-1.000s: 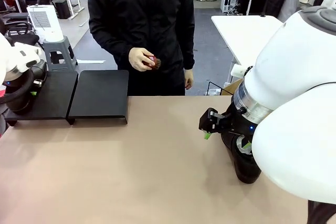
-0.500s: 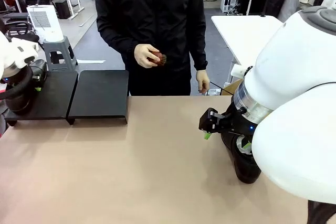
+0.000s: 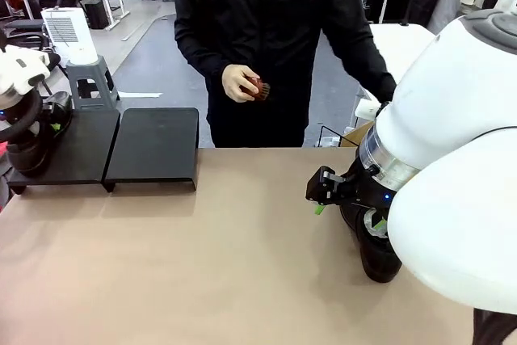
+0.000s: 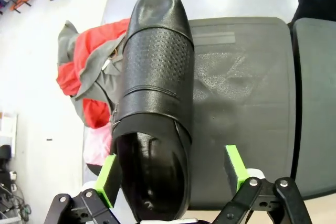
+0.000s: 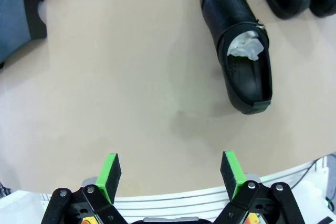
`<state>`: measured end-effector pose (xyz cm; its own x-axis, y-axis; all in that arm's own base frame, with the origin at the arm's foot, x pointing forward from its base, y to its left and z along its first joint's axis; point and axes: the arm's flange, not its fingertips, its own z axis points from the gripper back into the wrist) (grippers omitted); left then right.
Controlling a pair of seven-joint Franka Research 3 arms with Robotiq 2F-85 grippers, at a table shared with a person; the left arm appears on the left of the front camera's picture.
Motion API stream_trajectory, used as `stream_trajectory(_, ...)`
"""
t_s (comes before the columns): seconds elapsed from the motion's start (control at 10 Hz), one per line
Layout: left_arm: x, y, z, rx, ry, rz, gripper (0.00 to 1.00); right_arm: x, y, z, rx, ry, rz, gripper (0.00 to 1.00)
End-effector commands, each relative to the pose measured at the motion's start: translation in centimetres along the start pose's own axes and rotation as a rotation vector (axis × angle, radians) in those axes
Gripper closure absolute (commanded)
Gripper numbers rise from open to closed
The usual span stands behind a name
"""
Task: Organize the shoes by placing them on the stand.
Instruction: Place the Shoe from the middle of the table onto the Shoes Stand, then pick up one Shoe and place it in the middle of the table.
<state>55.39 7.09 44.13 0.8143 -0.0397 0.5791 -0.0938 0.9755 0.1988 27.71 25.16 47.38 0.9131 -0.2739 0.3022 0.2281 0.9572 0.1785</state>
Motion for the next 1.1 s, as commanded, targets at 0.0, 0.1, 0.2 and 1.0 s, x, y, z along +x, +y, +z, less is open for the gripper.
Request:
stream_trajectory(0.0, 0.0, 0.0, -0.8, 0.000, 0.009, -0.010, 0.00, 0.4, 0.2, -0.1, 0.018, 0.000, 0.004, 0.00)
stream_trajectory(0.1, 0.0, 0.0, -0.8, 0.000, 0.009, -0.010, 0.00, 0.4, 0.2, -0.1, 0.018, 0.000, 0.004, 0.00)
stream_trajectory(0.2, 0.0, 0.0, -0.8, 0.000, 0.009, -0.010, 0.00, 0.4, 0.2, -0.1, 0.018, 0.000, 0.004, 0.00)
stream_trajectory(1.0, -1.8, -1.4, 11.0, -0.080, 0.065, 0.127, 0.00, 0.4, 0.2, -0.1, 0.018, 0.000, 0.004, 0.00)
